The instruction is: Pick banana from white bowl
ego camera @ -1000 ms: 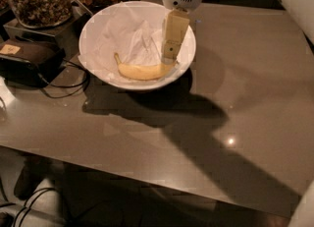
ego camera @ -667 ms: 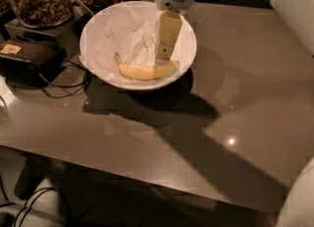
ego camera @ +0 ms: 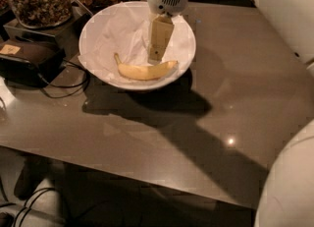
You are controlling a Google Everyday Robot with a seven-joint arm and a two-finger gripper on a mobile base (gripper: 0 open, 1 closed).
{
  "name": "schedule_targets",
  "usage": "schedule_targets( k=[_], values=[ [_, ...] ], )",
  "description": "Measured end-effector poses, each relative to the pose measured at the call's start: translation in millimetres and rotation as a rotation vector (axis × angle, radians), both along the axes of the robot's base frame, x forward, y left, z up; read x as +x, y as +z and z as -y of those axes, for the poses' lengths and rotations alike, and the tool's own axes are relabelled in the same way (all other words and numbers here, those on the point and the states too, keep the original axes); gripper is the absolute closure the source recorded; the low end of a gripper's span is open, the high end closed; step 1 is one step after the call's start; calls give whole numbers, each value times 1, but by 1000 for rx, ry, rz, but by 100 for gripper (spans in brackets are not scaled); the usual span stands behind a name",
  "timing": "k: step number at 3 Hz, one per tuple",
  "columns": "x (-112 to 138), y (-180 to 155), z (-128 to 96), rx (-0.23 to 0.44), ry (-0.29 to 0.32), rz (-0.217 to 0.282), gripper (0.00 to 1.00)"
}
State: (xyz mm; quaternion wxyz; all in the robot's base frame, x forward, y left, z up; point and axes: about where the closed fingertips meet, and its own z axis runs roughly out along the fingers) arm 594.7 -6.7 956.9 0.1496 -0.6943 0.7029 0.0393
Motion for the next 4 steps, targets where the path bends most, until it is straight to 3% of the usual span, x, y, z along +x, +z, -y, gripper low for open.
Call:
schedule_targets(
  k=[3, 4],
  values=[
    [18, -45, -7, -36, 0, -88, 23],
    [20, -54, -11, -51, 4, -99, 31]
  ],
)
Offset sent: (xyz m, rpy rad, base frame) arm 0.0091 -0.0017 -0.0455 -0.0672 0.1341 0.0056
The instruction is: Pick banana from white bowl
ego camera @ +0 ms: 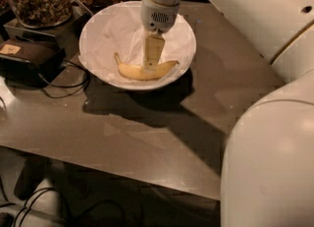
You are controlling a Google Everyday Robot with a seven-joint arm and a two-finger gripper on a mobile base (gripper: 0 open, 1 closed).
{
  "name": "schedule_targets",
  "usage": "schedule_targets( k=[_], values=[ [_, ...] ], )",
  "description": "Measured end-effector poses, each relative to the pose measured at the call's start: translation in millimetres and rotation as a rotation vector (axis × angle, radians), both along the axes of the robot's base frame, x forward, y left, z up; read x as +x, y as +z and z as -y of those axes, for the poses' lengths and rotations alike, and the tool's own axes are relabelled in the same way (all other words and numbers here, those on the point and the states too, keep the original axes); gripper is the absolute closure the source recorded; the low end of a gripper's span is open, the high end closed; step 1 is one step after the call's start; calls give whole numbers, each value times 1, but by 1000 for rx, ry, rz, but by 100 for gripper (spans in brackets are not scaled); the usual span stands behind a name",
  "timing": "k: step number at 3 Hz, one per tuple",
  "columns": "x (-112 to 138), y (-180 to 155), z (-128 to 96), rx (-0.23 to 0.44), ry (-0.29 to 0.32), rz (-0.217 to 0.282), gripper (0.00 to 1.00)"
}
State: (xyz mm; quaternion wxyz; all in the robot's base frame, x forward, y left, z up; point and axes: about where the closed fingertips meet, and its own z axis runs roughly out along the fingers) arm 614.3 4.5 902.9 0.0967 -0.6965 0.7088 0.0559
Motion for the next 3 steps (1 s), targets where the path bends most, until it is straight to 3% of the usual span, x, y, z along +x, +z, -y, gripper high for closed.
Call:
schedule_targets(
  k=[3],
  values=[
    [5, -23, -7, -38, 8, -27, 33]
  ],
)
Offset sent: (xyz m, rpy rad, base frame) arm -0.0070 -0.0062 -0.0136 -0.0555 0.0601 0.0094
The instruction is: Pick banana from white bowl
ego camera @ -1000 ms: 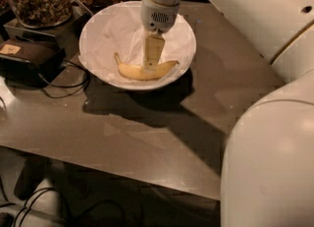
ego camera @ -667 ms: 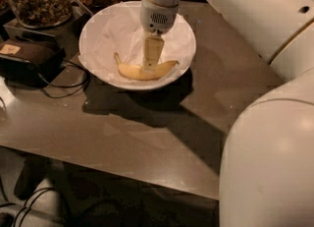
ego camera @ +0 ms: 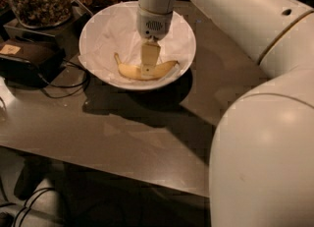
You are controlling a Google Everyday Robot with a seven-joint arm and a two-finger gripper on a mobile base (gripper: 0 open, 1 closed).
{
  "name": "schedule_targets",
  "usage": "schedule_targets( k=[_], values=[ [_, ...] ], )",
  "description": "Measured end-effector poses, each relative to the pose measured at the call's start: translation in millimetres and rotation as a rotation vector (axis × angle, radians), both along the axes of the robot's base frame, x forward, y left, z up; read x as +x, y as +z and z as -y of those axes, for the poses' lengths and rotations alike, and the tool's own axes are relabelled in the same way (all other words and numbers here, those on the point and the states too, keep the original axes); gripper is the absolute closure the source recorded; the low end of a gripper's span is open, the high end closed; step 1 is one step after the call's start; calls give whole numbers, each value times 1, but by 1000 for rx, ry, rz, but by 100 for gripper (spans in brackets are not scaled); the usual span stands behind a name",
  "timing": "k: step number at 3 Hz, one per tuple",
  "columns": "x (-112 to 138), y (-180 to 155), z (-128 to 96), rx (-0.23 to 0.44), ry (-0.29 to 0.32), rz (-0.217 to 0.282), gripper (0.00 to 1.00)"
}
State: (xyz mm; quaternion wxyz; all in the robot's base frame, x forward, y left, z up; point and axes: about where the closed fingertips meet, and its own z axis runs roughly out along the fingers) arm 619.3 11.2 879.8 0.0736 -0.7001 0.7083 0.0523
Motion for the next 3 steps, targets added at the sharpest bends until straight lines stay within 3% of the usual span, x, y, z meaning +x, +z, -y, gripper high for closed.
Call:
schedule_targets(
  k=[3],
  values=[
    [1, -25, -8, -25, 12, -43, 31]
  ],
)
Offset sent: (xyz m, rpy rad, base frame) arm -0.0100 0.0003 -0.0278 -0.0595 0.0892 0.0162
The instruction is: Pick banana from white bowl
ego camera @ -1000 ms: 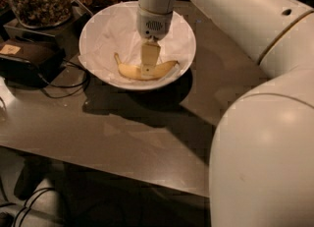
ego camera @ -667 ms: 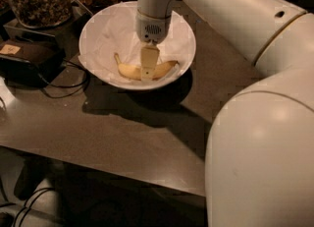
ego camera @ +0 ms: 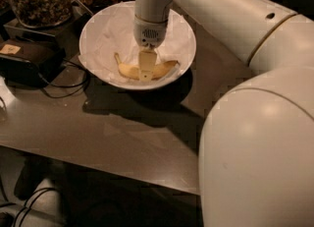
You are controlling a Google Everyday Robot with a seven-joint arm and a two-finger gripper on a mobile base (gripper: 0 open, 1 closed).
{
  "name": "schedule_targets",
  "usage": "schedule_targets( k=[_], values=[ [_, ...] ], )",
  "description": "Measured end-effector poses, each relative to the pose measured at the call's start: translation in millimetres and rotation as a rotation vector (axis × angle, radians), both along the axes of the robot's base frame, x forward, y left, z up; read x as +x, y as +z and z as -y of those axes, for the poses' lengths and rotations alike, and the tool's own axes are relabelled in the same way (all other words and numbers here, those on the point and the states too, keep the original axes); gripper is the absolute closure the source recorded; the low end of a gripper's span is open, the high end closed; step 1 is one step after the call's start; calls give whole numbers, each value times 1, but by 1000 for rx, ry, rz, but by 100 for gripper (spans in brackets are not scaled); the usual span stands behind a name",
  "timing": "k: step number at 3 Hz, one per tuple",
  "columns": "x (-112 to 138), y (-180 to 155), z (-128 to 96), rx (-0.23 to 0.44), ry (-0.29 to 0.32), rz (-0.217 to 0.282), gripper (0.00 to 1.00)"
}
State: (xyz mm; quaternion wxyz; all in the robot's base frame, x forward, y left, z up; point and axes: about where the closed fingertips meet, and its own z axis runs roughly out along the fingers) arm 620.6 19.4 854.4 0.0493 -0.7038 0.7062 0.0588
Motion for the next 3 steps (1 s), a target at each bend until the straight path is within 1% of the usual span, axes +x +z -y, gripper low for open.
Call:
schedule_targets(
  k=[1, 2, 3],
  values=[
    [-2, -2, 0, -4, -5, 32, 50],
    [-3, 0, 5, -12, -11, 65, 73],
    [-3, 0, 5, -12, -11, 65, 96]
  ],
)
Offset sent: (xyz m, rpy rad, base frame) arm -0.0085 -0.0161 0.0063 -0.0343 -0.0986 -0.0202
